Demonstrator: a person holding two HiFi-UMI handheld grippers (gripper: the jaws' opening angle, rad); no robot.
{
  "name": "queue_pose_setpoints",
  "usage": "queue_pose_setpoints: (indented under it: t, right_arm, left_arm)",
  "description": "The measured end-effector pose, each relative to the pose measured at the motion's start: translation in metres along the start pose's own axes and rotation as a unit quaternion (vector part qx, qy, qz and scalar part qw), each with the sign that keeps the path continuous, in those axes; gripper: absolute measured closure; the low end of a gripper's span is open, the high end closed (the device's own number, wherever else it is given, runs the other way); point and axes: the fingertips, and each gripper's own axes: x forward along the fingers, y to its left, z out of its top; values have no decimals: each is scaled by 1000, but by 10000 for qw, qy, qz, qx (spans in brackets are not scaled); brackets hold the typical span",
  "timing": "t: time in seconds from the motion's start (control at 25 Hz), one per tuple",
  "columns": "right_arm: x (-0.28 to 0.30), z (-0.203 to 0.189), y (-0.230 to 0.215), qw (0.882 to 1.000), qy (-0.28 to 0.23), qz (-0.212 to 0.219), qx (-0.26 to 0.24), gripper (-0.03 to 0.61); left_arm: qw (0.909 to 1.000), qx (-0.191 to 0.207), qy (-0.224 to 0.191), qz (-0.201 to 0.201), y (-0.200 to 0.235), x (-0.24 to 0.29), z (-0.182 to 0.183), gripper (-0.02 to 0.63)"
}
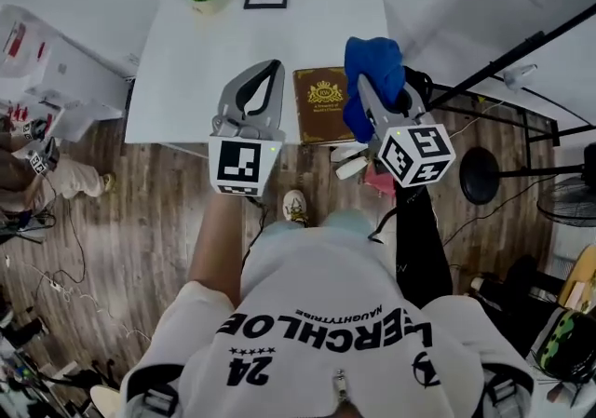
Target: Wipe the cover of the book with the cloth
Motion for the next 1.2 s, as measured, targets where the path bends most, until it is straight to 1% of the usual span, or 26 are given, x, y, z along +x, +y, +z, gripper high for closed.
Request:
queue_pose_setpoints:
  t: [0.12, 0.16, 0.28, 0.44, 0.6, 0.72, 0.84, 0.88, 1.04, 1.2]
  right_arm:
    - [18, -10, -6, 9995, 147, -248, 153, 469]
    - [23, -15, -6, 9993, 217, -215, 215, 469]
    - [39, -30, 1, 9978, 554, 89, 352, 471]
    - [61, -67, 2, 9922, 1184, 235, 317, 471]
    - [78, -97, 2, 9860, 1616, 367, 191, 471]
    - [95, -117, 3, 9785, 2003, 483, -82, 471]
    - [115, -138, 3, 9710, 2314, 570, -186, 471]
    - [121, -146, 3, 9685, 2405, 618, -186, 471]
    - [142, -180, 5, 9559, 2797, 892, -18, 471]
    - [156, -208, 4, 9442, 3107, 1064, 269, 471]
  left_arm:
    - [9998, -155, 58, -131, 11, 15, -18, 555]
    - [9996, -205, 86, -172, 13, 18, -24, 555]
    - [9987, -392, 172, -266, 16, 27, -43, 555]
    - [9973, -553, 388, -280, 17, 36, -70, 555]
    - [9949, -632, 667, -412, 9, 40, -96, 555]
    - [9905, -895, 940, -451, 3, 40, -123, 555]
    - [9840, -1320, 1168, -254, 2, 42, -153, 555]
    - [9820, -1405, 1244, -212, -1, 43, -162, 555]
    - [9783, -1437, 1481, -200, -17, 51, -188, 555]
    - [9679, -1645, 1886, -246, -31, 53, -223, 556]
